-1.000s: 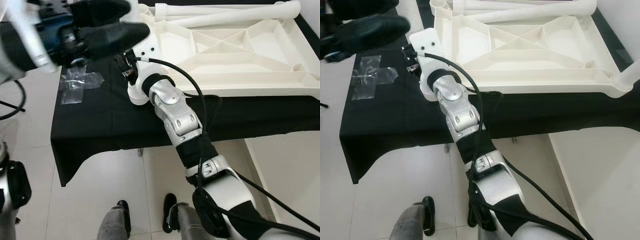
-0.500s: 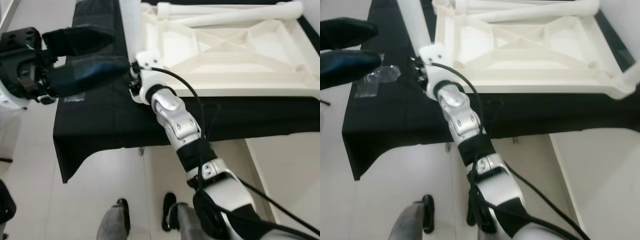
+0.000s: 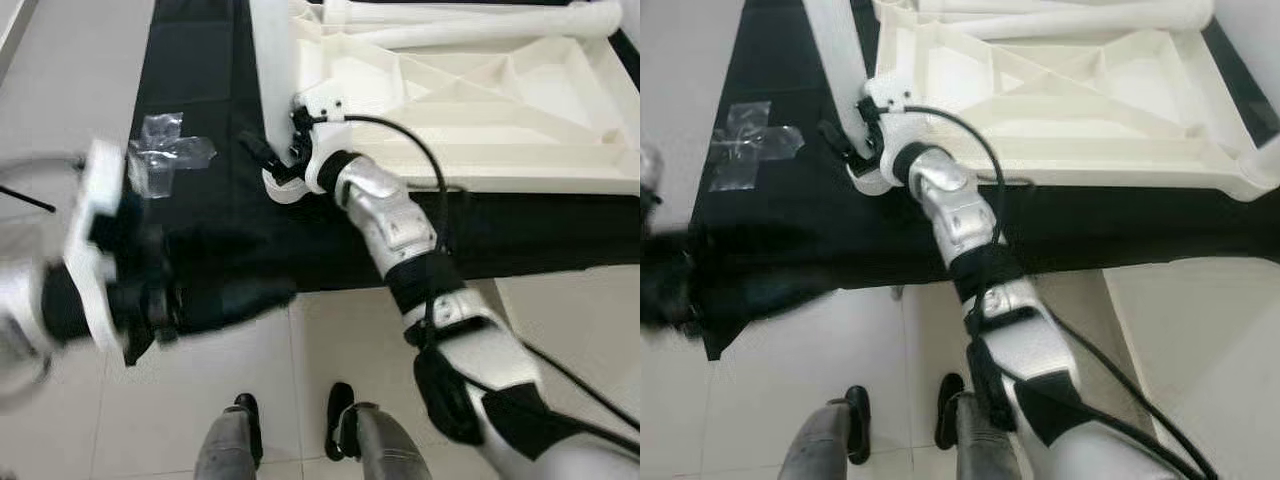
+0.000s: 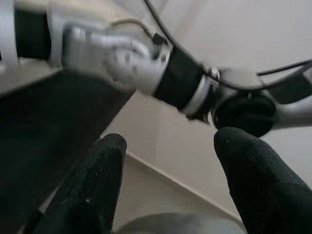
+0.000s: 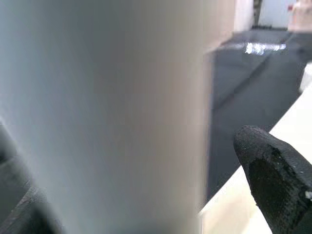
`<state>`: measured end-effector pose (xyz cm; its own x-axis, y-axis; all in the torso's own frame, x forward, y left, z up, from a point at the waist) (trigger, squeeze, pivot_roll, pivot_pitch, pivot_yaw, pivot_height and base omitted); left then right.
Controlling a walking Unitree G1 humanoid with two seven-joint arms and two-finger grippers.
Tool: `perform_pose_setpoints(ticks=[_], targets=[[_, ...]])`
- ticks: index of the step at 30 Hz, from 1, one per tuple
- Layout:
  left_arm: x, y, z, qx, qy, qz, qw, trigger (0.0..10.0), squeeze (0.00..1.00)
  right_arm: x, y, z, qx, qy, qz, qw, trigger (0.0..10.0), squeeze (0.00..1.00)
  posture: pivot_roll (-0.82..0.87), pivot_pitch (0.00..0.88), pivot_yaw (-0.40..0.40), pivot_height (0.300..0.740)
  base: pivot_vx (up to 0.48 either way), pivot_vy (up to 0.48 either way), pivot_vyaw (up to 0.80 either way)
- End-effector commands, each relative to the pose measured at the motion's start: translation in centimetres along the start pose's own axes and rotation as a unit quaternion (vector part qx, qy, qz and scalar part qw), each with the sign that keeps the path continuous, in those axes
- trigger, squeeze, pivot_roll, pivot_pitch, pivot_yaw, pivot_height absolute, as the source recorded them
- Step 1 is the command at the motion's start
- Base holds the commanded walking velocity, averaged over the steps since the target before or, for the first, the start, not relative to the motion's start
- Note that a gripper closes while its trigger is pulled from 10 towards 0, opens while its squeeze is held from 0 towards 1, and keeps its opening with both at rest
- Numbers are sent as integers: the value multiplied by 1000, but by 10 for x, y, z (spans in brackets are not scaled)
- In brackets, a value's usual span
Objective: Building children table
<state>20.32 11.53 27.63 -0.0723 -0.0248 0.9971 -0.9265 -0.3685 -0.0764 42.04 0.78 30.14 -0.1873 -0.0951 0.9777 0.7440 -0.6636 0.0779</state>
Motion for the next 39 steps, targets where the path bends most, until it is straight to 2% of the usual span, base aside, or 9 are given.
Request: perform_pose_setpoints(ticks=[1, 13, 14, 15, 21, 30, 35, 38, 39], targets=[[-11, 3, 3, 25, -7, -4, 1000, 10000, 0, 3, -11, 1, 59, 7, 5, 998, 10000, 0, 180, 348, -56, 740, 0, 0, 0], [-44, -11, 4, 154, -14, -29, 988, 10000, 0, 18, -37, -19, 264, 5, 9, 965, 10000, 0, 179, 358, -77, 740, 0, 0, 0], [-54, -14, 2, 180, -18, -37, 983, 10000, 0, 17, -39, -21, 282, 2, 7, 959, 275, 0, 178, 358, -78, 740, 0, 0, 0], [-60, -15, 1, 198, -19, -41, 979, 10000, 0, 17, -40, -22, 288, 0, 3, 958, 0, 0, 177, 357, -77, 740, 0, 0, 0], [-104, -4, 11, 234, -51, -52, 969, 10000, 0, 11, -37, -27, 301, -3, 6, 954, 0, 0, 162, 336, -71, 740, 0, 0, 0], [-127, 2, 21, 269, -51, -60, 960, 10000, 0, 2, -23, -29, 252, -13, -13, 967, 0, 0, 152, 329, -62, 740, 0, 0, 0], [-141, -7, 22, 317, -49, -46, 946, 10000, 0, -38, 3, -38, 82, -33, 15, 996, 0, 0, 150, 291, -53, 740, 0, 0, 0], [-144, -12, 21, 333, -48, -36, 941, 10000, 0, -59, 7, -45, 16, -50, 30, 998, 0, 0, 151, 281, -49, 740, 0, 0, 0], [-146, -17, 21, 343, -48, -26, 938, 10000, 0, -81, 10, -55, -63, -74, 40, 994, 0, 0, 150, 260, -44, 740, 0, 0, 0]])
Point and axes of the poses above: a point about 5 cm out from each wrist's last joint towards the gripper, its own z axis pointing out of the wrist towards the gripper, its own x axis along the axis of the wrist's last joint, y = z × x, the point moved 5 cm from there along z, pointing out of the wrist towards the gripper, and after that the axes turned 8 degrees about z, right-handed, at the moved point
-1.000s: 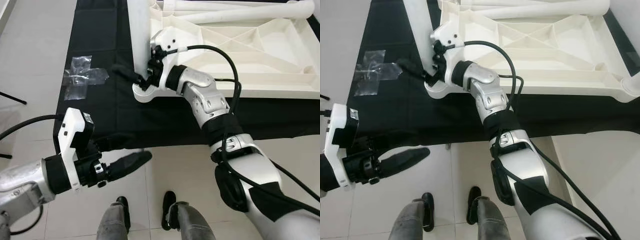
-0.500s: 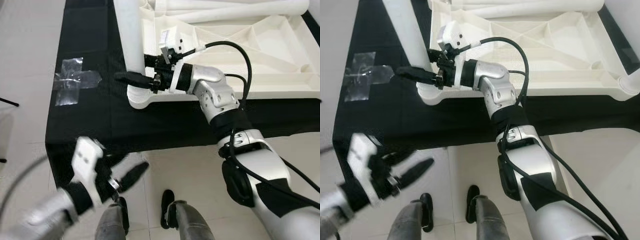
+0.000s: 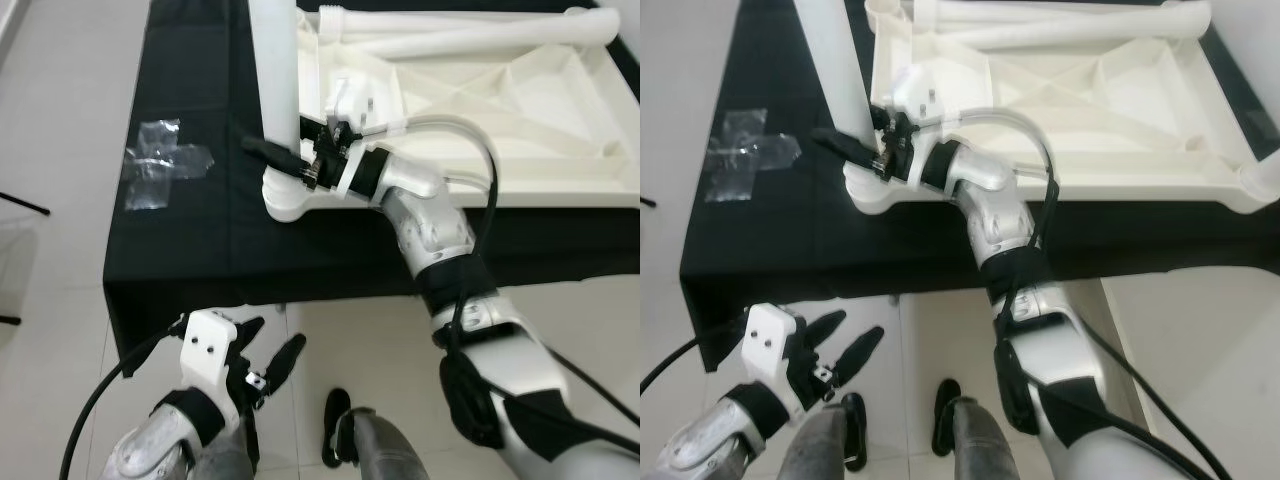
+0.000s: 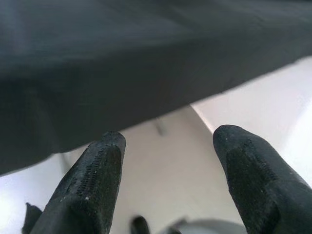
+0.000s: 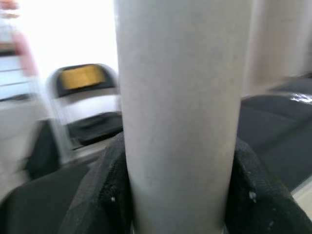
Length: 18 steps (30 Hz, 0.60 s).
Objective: Building children table
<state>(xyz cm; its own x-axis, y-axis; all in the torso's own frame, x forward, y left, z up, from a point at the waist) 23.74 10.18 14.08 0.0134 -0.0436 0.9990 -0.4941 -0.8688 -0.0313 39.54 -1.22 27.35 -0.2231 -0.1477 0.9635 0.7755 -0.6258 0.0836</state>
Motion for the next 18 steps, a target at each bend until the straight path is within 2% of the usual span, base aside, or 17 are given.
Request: perform_pose_setpoints(ticks=[1, 2, 3, 5, 10, 12, 13, 14, 15, 16, 18], targets=[[-9, -3, -2, 14, -12, 3, 1000, 10000, 0, -59, 17, -23, -89, -105, 37, 990, 0, 0, 150, 260, -44, 740, 0, 0, 0], [-11, -5, 1, 22, -6, 11, 1000, 10000, 0, -74, 11, -31, -129, -125, 34, 983, 0, 0, 153, 252, -44, 740, 0, 0, 0], [-11, -5, 1, 22, -6, 11, 1000, 10000, 0, -74, 11, -31, -129, -125, 34, 983, 0, 0, 153, 252, -44, 740, 0, 0, 0], [-13, -9, 6, 28, -1, 24, 999, 10000, 0, -86, -5, -32, -149, -138, 30, 979, 0, 0, 158, 230, -41, 740, 0, 0, 0], [-17, -21, 16, 58, 5, 31, 998, 10000, 0, -81, -1, -14, -162, -126, 13, 979, 0, 0, 165, 199, -47, 740, 0, 0, 0], [-17, -22, 17, 63, 8, 33, 997, 10000, 0, -79, -2, -13, -169, -125, 11, 978, 0, 0, 166, 199, -47, 740, 0, 0, 0], [-18, -24, 18, 67, 11, 34, 997, 10000, 0, -77, -3, -11, -173, -120, 10, 978, 10000, 0, 168, 199, -50, 740, 0, 0, 0], [-18, -24, 18, 67, 11, 34, 997, 10000, 0, -77, -3, -11, -173, -120, 10, 978, 10000, 0, 168, 199, -50, 740, 0, 0, 0], [-18, -25, 19, 72, 12, 34, 997, 10000, 0, -74, -5, -10, -172, -112, 18, 979, 10000, 529, 167, 200, -51, 740, 0, 0, 0], [-18, -26, 20, 77, 14, 35, 996, 10000, 0, -70, -7, -10, -174, -102, 23, 979, 10000, 1000, 166, 202, -52, 740, 0, 0, 0], [-18, -29, 20, 85, 16, 39, 995, 10000, 0, -64, -6, -12, -181, -88, 31, 979, 10000, 1000, 162, 208, -54, 740, 0, 0, 0]])
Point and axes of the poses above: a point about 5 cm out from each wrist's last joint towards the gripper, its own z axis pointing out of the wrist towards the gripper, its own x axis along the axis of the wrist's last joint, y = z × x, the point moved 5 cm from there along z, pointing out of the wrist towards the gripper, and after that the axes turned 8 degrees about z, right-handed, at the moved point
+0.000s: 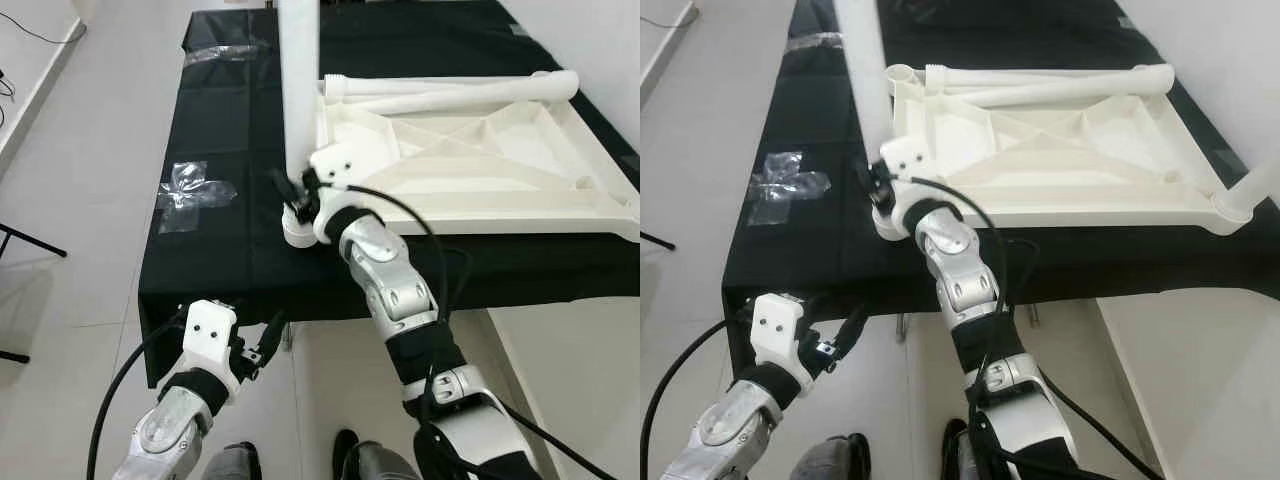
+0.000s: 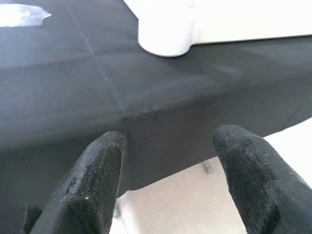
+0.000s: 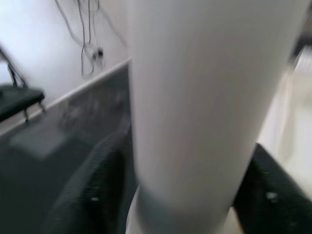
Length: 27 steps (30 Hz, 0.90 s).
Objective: Building children table
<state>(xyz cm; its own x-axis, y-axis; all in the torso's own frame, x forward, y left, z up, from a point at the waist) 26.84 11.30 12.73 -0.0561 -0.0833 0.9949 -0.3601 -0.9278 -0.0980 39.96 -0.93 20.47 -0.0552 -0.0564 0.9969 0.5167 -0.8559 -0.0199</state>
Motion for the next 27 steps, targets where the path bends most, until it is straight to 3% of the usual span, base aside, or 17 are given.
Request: perform_pose_setpoints(ticks=[1, 4, 5, 6, 7, 13, 18, 27], targets=[[-5, -4, -1, 12, -7, 7, 1000, 10000, 0, 3, -2, -1, -1, 5, 10, 1000, 10000, 1000, 162, 208, -54, 740, 0, 0, 0], [-5, -8, 0, 25, -6, 11, 1000, 10000, 0, 10, 5, -4, -8, 24, 22, 999, 10000, 1000, 160, 209, -54, 740, 0, 0, 0], [-4, -11, -1, 31, -6, 16, 999, 10000, 0, 14, 9, -7, -2, 34, 24, 999, 10000, 827, 151, 212, -53, 740, 0, 0, 0], [-4, -11, -1, 31, -6, 16, 999, 10000, 0, 14, 9, -7, -2, 34, 24, 999, 10000, 827, 151, 212, -53, 740, 0, 0, 0], [-2, -14, -1, 38, -5, 21, 999, 10000, 0, 17, 11, -10, 10, 45, 31, 998, 10000, 0, 151, 213, -52, 740, 0, 0, 0], [9, -31, -2, 70, 3, 37, 997, 10000, 0, 22, 28, -29, 29, 70, 50, 996, 10000, 0, 142, 218, -42, 740, 0, 0, 0], [10, -42, 0, 85, -8, 40, 996, 10000, 0, 20, 44, -41, 11, 71, 83, 994, 10000, 0, 139, 219, -37, 740, 0, 480, 0], [12, -48, 8, 91, -6, 54, 994, 10000, 0, 16, 40, -40, 25, 65, 101, 992, 10000, 0, 131, 216, -29, 740, 0, 480, 0]])
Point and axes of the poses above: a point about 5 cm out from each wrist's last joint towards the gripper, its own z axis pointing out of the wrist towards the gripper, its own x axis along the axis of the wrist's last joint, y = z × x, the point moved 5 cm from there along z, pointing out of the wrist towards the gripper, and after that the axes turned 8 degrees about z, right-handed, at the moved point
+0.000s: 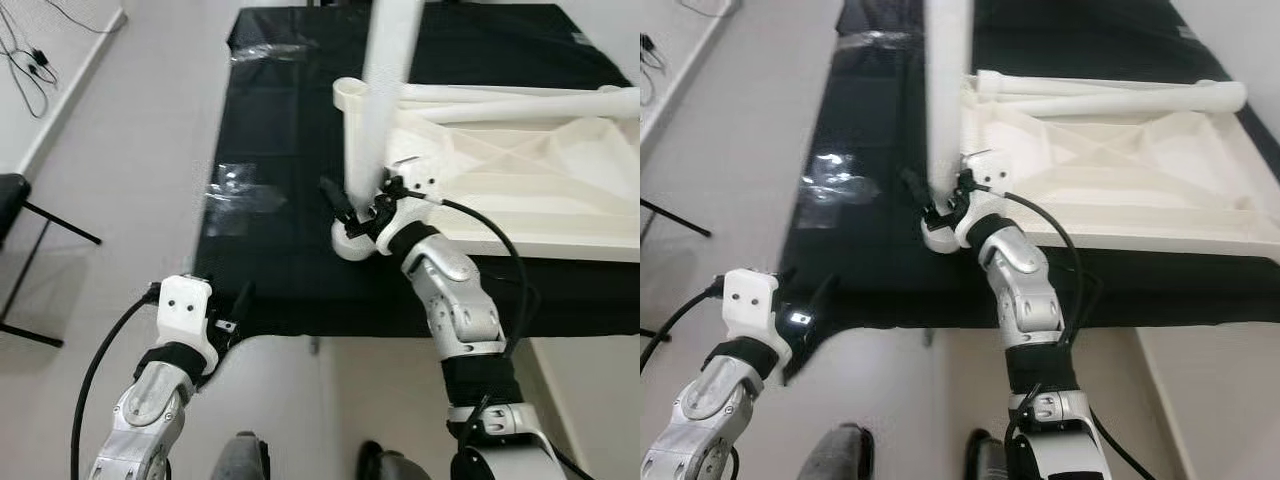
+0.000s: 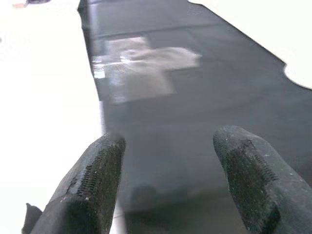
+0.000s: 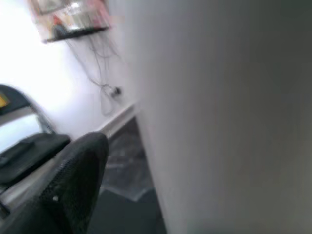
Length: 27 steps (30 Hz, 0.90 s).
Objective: Building children table
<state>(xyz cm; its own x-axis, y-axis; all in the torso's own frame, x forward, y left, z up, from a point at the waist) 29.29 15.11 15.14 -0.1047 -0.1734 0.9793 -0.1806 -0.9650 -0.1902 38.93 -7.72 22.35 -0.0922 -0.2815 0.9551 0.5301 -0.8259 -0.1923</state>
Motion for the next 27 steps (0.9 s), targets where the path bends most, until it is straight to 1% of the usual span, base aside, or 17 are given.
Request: perform_pose_setpoints(ticks=[1, 2, 4, 5, 6, 7, 8, 10, 12, 17, 19, 20, 23, 25, 27], targets=[[-7, -1, -1, 4, -16, 10, 1000, 10000, 0, -10, -12, 1, 24, -14, 17, 999, 10000, 0, 130, 216, -28, 740, 0, 341, 0], [-7, -1, -1, 4, -16, 10, 1000, 10000, 0, -10, -12, 1, 24, -14, 17, 999, 10000, 0, 130, 216, -28, 740, 0, 341, 0], [-11, 5, 0, -8, -22, 6, 1000, 10000, 0, -9, -15, 2, 29, -11, 20, 999, 10000, 0, 128, 219, -27, 740, 0, 0, 0], [-11, 5, 0, -8, -22, 6, 1000, 10000, 0, -9, -15, 2, 29, -11, 20, 999, 10000, 0, 128, 219, -27, 740, 0, 0, 0], [-15, 15, -1, -28, -28, -5, 999, 10000, 0, -8, -16, 2, 31, -12, 18, 999, 10000, 0, 125, 220, -26, 740, 0, 0, 0], [-15, 15, -1, -28, -28, -5, 999, 10000, 0, -8, -16, 2, 31, -12, 18, 999, 10000, 0, 125, 220, -26, 740, 0, 0, 0], [-19, 27, -4, -58, -37, -16, 998, 10000, 0, -7, -14, 2, 30, -13, 15, 999, 10000, 0, 121, 221, -24, 740, 0, 0, 0], [-19, 27, -4, -58, -37, -16, 998, 10000, 0, -7, -14, 2, 30, -13, 15, 999, 10000, 0, 121, 221, -24, 740, 0, 0, 0], [-26, 41, -10, -93, -43, -20, 995, 10000, 0, -3, -6, 3, 26, -13, 4, 1000, 10000, 0, 119, 222, -23, 740, 0, 0, 0], [-25, 44, -11, -100, -37, -23, 994, 10000, 0, 0, -3, 4, 32, -15, -4, 999, 10000, 0, 122, 226, -23, 740, 0, 0, 0], [-23, 47, -13, -112, -30, -25, 993, 10000, 0, 2, -3, 7, 62, -21, -18, 998, 10000, 0, 123, 228, -25, 740, 0, 0, 0], [-23, 47, -13, -112, -30, -25, 993, 10000, 0, 2, -3, 7, 62, -21, -18, 998, 10000, 0, 123, 228, -25, 740, 0, 0, 0], [-21, 59, -16, -142, -17, -19, 990, 10000, 0, 2, -6, 7, 164, -53, -58, 983, 10000, 0, 131, 233, -26, 740, 0, 0, 0], [-20, 62, -16, -150, -13, -26, 988, 10000, 0, 8, -2, 7, 212, -71, -74, 972, 10000, 0, 129, 240, -31, 740, 0, 0, 0], [-20, 62, -16, -150, -13, -26, 988, 10000, 0, 8, -2, 7, 212, -71, -74, 972, 10000, 0, 129, 240, -31, 740, 0, 0, 0]])
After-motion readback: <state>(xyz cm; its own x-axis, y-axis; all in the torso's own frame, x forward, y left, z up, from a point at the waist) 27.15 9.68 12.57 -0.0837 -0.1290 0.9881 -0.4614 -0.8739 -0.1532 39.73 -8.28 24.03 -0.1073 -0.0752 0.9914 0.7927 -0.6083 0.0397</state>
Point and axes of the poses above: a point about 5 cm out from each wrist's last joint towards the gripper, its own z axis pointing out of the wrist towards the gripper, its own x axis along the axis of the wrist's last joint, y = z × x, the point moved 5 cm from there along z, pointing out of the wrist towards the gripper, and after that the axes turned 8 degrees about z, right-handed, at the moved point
